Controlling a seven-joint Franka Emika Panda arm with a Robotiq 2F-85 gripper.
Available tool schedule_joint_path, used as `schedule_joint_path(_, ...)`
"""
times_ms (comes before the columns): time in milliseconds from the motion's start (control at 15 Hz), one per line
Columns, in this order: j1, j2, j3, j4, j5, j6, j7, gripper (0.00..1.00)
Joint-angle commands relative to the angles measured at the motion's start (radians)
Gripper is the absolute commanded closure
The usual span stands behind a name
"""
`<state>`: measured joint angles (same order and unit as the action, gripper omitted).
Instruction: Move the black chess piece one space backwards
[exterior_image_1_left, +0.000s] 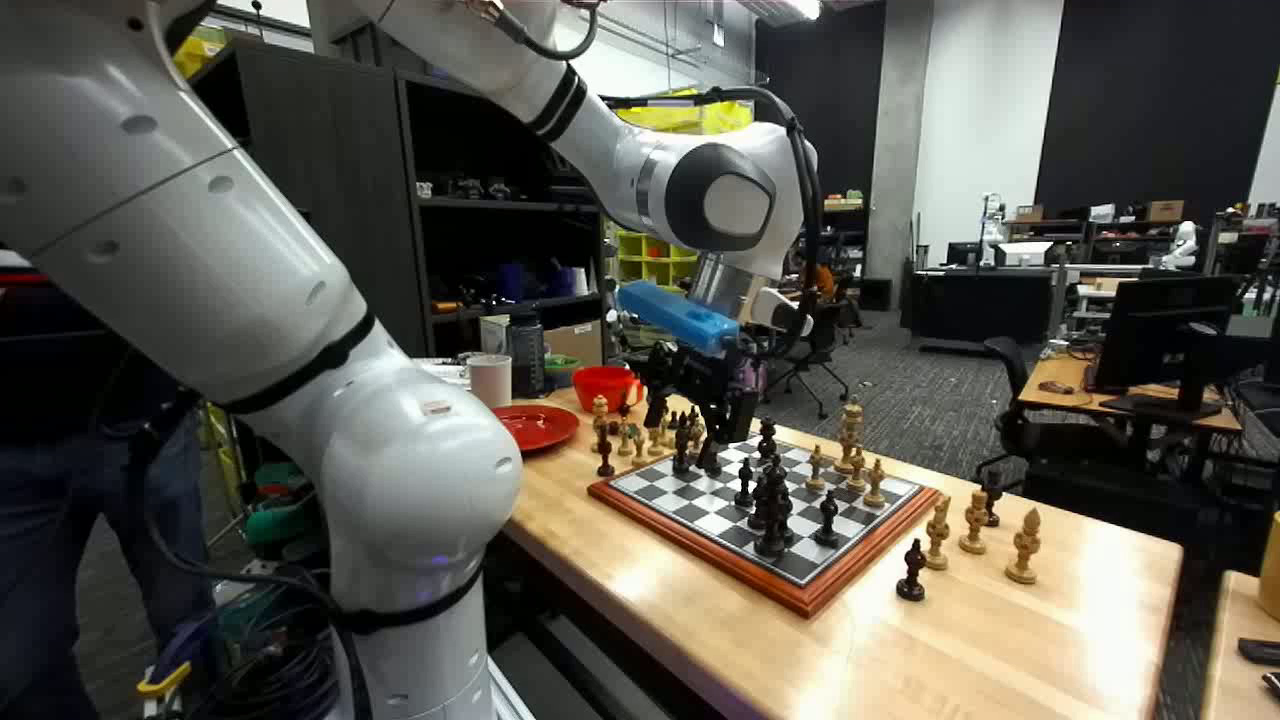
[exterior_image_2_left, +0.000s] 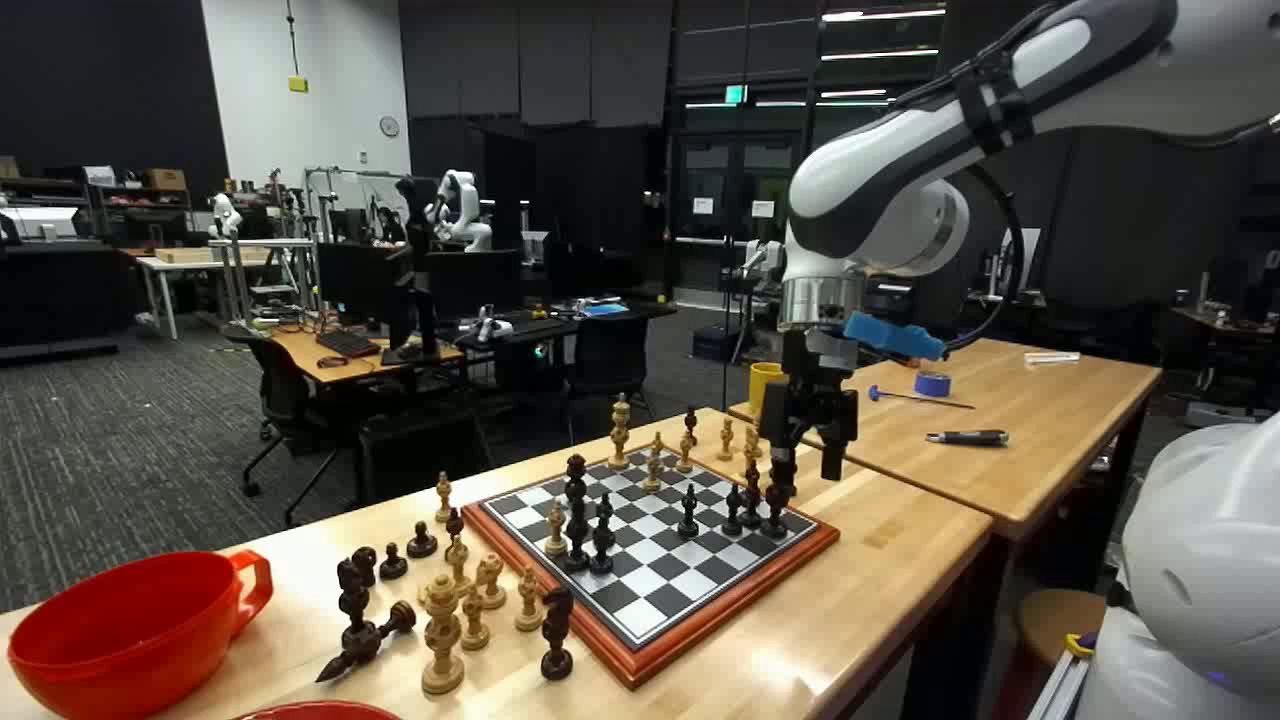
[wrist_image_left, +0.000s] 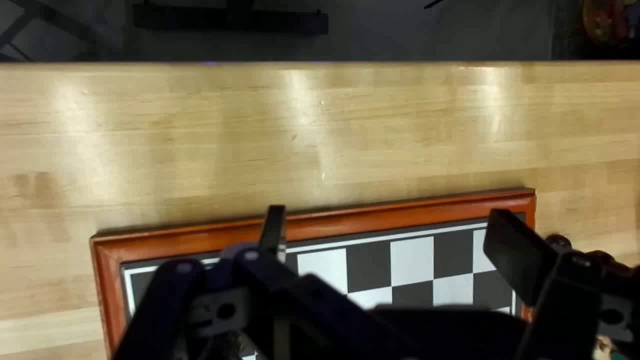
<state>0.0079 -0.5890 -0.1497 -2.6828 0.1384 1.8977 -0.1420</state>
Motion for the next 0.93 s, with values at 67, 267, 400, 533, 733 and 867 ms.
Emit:
schedule_joint_path(67,-0.017,0.002,0.016,0.001,0.008,-0.003,-0.008,0.00)
schedule_joint_path(267,-0.017,0.003,0.016,0.001,0.008,-0.003,-0.008,0.00)
schedule_joint_path(400,-0.009,0.014,0.020,0.012,0.008,0.000,-0.018,0.00)
schedule_joint_path(533,0.007,0.046,0.039,0.044,-0.001,0.010,-0.030,0.00)
schedule_joint_path(733,0.035,0.120,0.076,0.116,-0.003,0.034,-0.041,0.00)
schedule_joint_path(867,0.052,0.181,0.102,0.171,-0.001,0.060,-0.034,0.00)
